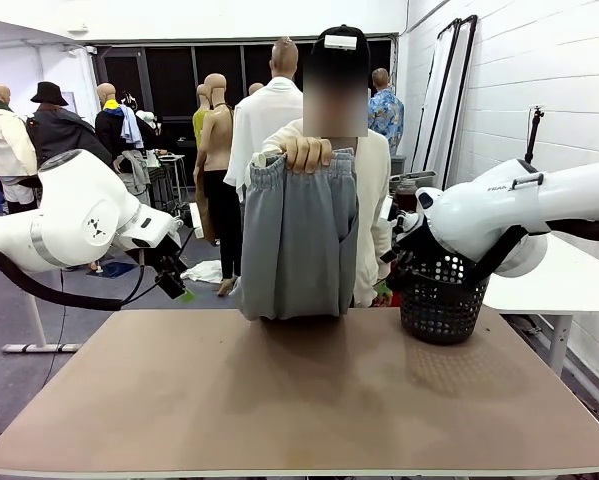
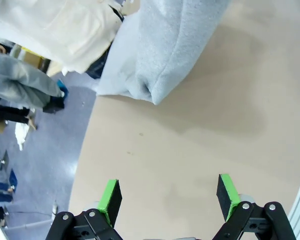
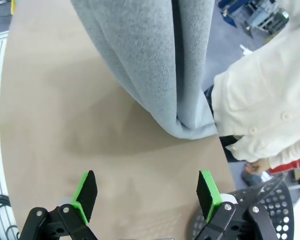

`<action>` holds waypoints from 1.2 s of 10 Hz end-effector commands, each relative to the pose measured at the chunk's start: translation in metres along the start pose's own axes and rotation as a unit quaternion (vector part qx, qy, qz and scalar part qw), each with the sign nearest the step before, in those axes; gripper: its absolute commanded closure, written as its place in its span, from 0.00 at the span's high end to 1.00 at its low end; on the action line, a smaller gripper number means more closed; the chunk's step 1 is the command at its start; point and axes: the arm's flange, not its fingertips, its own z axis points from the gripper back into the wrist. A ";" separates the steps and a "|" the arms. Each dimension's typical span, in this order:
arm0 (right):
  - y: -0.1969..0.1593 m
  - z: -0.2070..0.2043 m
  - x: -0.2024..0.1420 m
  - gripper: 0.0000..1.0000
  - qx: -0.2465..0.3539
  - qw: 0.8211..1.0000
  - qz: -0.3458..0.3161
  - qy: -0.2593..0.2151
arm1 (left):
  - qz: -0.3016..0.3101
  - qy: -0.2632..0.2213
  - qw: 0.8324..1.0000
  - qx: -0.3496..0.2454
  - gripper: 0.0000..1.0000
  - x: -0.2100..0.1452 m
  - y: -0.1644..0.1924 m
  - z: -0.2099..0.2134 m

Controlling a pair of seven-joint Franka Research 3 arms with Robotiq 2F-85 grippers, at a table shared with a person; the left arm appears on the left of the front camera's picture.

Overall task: Fold the training pants.
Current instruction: Grab both ends of the Training pants handed by a person.

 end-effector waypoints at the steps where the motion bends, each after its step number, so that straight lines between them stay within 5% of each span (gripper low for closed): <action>1: -0.009 -0.003 -0.005 1.00 0.008 1.000 -0.004 0.005 | 0.031 -0.017 0.999 0.017 1.00 -0.002 0.000 -0.001; 7: 0.001 0.003 0.002 1.00 -0.005 1.000 0.004 0.006 | 0.003 -0.005 1.000 0.002 1.00 0.002 -0.001 0.000; 12: -0.029 -0.016 -0.002 1.00 0.008 0.998 0.044 -0.054 | -0.102 -0.019 0.994 -0.034 1.00 0.013 0.046 -0.001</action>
